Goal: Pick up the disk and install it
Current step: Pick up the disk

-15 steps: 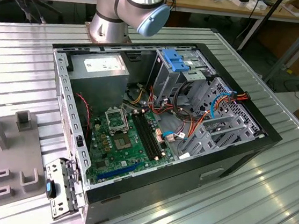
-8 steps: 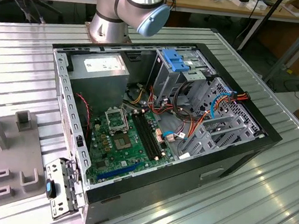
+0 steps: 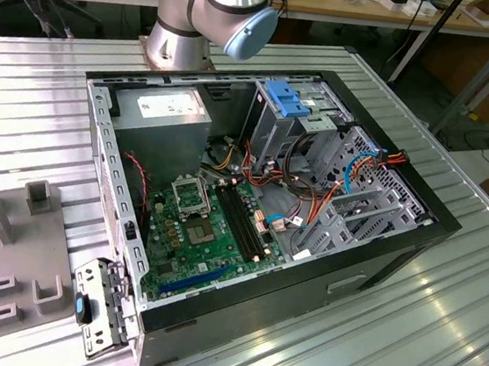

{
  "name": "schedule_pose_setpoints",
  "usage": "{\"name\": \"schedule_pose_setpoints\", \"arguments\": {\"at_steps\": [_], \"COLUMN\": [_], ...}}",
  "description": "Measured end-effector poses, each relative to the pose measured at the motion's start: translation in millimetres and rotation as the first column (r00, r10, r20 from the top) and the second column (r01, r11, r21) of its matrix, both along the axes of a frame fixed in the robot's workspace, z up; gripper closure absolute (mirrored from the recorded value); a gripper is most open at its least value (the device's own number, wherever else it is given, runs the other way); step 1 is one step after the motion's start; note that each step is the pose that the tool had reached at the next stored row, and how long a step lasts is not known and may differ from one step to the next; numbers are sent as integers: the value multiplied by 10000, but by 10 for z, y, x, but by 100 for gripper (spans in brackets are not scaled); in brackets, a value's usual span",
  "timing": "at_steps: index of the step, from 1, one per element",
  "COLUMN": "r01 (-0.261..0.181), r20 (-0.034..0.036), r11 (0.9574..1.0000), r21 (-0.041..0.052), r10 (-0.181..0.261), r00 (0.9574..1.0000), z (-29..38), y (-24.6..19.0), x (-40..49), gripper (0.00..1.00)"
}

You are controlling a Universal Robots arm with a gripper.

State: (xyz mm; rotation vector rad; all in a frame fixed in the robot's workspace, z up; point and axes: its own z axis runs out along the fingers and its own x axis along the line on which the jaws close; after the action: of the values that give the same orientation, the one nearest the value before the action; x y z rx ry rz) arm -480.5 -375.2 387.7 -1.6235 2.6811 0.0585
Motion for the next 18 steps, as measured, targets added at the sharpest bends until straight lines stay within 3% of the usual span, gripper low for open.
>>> {"name": "schedule_pose_setpoints", "arguments": {"at_steps": [5,9,13,15,16,18], "r01": [-801,-1341,-1861,-2481,-2639,-3053], "r20": [1,17,20,21,21,23], "r11": [9968,9910,9825,9687,9646,9523], "r21": [0,-2,-2,-2,-2,-3], "r10": [801,1341,1861,2481,2639,3053], "r00": [9968,9910,9825,9687,9646,9523], "z": [0,0,0,0,0,0], "y": [0,0,0,0,0,0], "x": [0,0,0,0,0,0], "gripper": [89,89,89,89,89,89]}}
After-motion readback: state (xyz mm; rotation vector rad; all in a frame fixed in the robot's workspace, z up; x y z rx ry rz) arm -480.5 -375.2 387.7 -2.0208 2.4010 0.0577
